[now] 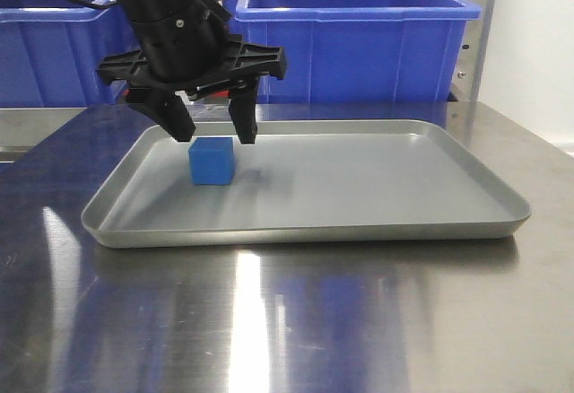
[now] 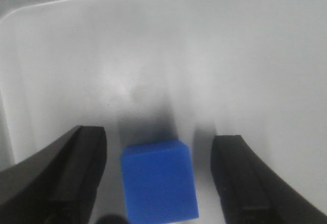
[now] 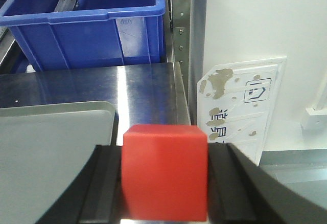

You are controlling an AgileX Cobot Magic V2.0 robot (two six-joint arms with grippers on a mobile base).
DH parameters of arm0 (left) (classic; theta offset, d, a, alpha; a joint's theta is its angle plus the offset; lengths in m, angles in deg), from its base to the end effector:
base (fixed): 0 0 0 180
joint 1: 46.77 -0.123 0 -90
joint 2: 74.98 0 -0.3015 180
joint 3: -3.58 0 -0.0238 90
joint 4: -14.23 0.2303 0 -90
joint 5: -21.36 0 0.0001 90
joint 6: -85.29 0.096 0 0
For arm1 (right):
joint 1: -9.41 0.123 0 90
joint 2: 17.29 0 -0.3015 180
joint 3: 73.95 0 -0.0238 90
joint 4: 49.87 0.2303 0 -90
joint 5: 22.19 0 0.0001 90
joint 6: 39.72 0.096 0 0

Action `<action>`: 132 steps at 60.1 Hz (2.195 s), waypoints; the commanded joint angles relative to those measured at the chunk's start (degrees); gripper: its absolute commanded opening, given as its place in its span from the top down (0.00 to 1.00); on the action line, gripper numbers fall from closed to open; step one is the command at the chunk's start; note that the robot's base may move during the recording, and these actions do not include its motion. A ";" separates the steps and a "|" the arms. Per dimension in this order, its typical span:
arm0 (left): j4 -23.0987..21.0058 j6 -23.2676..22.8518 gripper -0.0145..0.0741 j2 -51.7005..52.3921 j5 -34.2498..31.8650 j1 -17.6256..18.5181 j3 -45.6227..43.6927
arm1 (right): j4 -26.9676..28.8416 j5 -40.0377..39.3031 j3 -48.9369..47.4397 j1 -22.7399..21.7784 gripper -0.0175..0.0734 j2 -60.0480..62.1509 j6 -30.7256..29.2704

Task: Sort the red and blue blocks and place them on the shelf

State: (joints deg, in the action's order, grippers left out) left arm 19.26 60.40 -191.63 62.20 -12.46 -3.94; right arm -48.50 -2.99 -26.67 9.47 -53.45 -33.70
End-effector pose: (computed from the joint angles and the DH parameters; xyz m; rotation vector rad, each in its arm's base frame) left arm 0.3407 -0.2258 0.2565 0.2836 2.6223 -0.2631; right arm 0.0763 0.0008 0.3298 0.1078 1.7892 0.0993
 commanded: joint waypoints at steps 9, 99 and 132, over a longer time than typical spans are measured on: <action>-0.18 -0.51 0.59 3.07 -2.44 0.05 -1.77 | -0.56 -5.34 -1.49 -0.39 0.74 -0.04 -0.14; 16.52 0.17 0.75 48.03 -27.04 -16.12 35.36 | -0.56 -5.34 -1.49 -0.39 0.74 -0.04 -0.14; 24.50 0.17 0.75 82.39 -38.34 -24.79 64.19 | -0.56 -5.34 -1.49 -0.39 0.74 -0.04 -0.14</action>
State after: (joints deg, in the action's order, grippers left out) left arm 43.20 60.72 -111.14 28.79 -37.19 60.52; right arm -48.50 -2.99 -26.67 9.47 -53.45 -33.70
